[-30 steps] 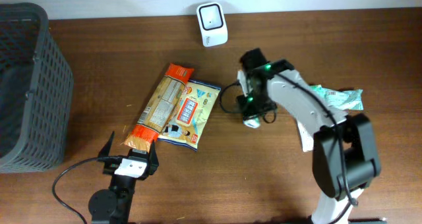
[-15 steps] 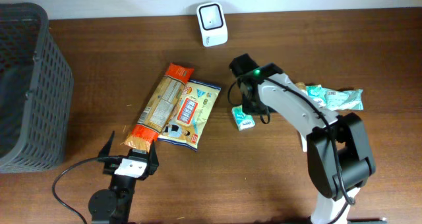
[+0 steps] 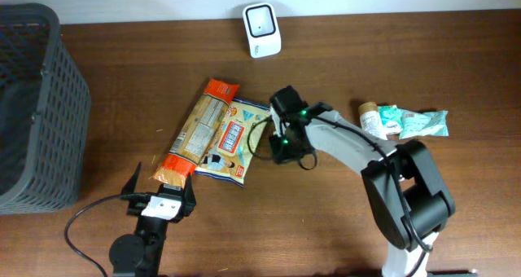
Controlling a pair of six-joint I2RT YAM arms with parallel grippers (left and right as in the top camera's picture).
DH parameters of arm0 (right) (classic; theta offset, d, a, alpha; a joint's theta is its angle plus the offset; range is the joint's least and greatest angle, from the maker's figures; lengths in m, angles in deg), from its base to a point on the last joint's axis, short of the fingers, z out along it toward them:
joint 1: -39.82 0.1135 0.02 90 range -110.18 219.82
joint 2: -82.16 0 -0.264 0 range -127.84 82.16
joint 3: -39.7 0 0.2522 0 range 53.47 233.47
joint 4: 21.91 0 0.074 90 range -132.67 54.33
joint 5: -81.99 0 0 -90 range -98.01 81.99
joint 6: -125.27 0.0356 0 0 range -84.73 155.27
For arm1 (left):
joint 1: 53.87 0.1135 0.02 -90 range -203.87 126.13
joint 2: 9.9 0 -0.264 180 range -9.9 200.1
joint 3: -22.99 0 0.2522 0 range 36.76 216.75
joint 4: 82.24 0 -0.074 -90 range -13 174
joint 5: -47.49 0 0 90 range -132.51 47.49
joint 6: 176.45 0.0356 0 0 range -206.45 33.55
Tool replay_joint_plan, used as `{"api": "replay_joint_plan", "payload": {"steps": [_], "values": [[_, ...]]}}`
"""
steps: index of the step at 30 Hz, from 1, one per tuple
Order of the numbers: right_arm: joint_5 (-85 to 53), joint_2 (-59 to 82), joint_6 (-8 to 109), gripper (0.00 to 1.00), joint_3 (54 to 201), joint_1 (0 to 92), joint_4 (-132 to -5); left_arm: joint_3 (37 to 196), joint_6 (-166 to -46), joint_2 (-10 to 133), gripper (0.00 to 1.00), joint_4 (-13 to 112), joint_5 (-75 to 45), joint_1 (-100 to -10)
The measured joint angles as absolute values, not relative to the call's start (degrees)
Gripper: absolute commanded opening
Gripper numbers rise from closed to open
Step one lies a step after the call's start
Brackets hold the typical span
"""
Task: Scan the item barcode
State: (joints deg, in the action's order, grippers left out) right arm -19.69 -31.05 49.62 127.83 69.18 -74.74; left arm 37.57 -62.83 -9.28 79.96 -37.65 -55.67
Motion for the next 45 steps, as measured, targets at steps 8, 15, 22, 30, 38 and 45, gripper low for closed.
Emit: {"api": "replay_joint_plan", "payload": {"steps": [8, 15, 22, 30, 38, 45], "values": [[-19.63, -31.05, 46.87, 0.54, 139.92, 61.43, -82.57, 37.57, -62.83, -9.26, 0.99, 79.96, -37.65, -55.67], [-35.23, -35.94, 30.8, 0.47, 137.98, 53.32, -87.44, 37.57, -62.83, -9.26, 0.99, 79.96, -37.65, -55.67], [-38.71, -40.6, 27.65, 0.04, 137.89, 53.29, -86.44, 37.57, -62.83, -9.26, 0.99, 79.96, -37.65, -55.67], [-56.21, -38.48, 27.59, 0.04, 137.95, 50.93, -91.2, 37.57, -62.83, -9.26, 0.99, 79.96, -37.65, -55.67], [-91.08, -28.97, 29.08, 0.04, 139.09, 43.55, -89.41, 37.57, -62.83, -9.26, 0.99, 79.96, -37.65, -55.67], [-94.9, -28.97, 39.98, 0.04, 139.09, 42.52, -89.37, 37.57, -62.83, -9.26, 0.99, 79.96, -37.65, -55.67]]}}
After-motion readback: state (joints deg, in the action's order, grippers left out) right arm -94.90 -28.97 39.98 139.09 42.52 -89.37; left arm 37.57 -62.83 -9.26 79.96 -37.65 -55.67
